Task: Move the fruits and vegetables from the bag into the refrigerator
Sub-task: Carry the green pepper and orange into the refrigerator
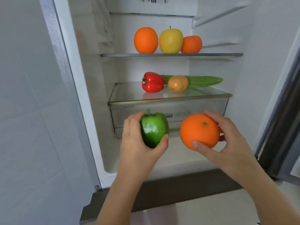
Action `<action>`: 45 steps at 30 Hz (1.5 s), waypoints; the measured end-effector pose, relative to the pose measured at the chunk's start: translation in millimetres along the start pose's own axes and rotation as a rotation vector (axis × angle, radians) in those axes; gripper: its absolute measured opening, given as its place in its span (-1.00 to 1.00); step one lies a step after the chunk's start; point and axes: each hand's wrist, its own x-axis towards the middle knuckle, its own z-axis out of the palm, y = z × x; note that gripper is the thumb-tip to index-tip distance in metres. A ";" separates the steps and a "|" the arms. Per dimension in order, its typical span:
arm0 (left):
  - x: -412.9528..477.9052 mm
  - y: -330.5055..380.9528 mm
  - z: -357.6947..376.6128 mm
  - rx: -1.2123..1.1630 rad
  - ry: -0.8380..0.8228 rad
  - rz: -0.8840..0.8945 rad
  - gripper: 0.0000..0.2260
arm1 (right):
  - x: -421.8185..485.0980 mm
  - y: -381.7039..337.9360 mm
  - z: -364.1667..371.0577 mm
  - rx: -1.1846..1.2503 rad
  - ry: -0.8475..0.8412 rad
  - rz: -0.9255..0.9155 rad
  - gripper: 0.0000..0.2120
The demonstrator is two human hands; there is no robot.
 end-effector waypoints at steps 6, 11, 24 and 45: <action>54.0 -5.4 16.3 0.056 0.060 0.065 -0.40 | 56.8 16.1 -1.4 0.055 0.039 -0.079 -0.35; 93.2 -13.2 21.0 0.130 0.123 0.057 -0.39 | 96.2 21.6 -1.1 0.175 0.006 -0.104 -0.42; 153.6 -35.8 25.7 0.226 0.086 0.025 -0.39 | 172.8 38.9 19.7 0.259 -0.092 -0.164 -0.38; 176.7 -66.2 26.3 0.205 0.085 -0.043 -0.25 | 201.3 35.5 42.3 0.214 -0.175 -0.195 -0.36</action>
